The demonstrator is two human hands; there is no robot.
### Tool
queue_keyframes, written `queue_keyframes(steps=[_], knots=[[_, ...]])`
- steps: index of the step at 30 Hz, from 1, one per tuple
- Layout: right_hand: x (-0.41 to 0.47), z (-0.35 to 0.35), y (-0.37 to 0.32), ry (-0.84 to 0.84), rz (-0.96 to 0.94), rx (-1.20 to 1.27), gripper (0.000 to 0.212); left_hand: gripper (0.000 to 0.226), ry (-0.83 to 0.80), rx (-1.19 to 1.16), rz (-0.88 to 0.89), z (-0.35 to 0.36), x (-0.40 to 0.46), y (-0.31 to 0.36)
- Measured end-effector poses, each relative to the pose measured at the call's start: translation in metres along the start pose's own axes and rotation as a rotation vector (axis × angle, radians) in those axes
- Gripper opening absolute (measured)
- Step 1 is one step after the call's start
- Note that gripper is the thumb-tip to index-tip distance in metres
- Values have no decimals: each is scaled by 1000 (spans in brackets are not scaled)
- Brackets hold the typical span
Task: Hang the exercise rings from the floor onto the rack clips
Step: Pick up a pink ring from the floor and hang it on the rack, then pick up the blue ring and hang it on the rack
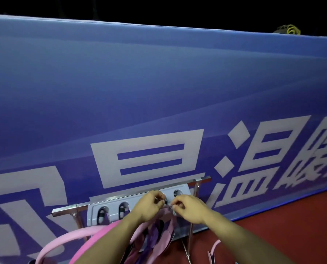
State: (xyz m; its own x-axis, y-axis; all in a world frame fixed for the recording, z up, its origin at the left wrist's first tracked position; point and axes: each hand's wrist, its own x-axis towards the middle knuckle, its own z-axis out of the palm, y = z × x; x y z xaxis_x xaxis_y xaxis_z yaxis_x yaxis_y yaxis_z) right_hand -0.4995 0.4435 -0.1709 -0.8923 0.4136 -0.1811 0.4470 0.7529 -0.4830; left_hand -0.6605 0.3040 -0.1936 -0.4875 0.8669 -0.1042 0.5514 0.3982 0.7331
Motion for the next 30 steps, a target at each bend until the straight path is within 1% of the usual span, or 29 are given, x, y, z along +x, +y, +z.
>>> queue_keyframes(steps=[3,8,12,15,18,21,26,28,30], knots=[[-15,-8,7,19,20,-1,27,20,-7,44,5,9,0,13],[-52,-30,35,47,54,13,32,9,-15,63,54,34,5,50],[-96,-54,75,77,91,41,31,19,-53,105,121,73,11,103],[-141,-77,119,126,133,41,32,23,-81,132,162,118,17,152],[-197,-97,176,174,187,54,32,19,-121,114,206,176,18,207],[-254,-113,240,239,243,116,32,15,-186,83,237,243,17,262],[-330,-133,333,406,298,192,27,18,-254,-42,304,345,23,340],[-349,-136,364,471,315,249,28,22,-264,-82,317,375,30,366],[-361,-138,395,536,331,297,30,21,-278,-132,313,398,36,391]])
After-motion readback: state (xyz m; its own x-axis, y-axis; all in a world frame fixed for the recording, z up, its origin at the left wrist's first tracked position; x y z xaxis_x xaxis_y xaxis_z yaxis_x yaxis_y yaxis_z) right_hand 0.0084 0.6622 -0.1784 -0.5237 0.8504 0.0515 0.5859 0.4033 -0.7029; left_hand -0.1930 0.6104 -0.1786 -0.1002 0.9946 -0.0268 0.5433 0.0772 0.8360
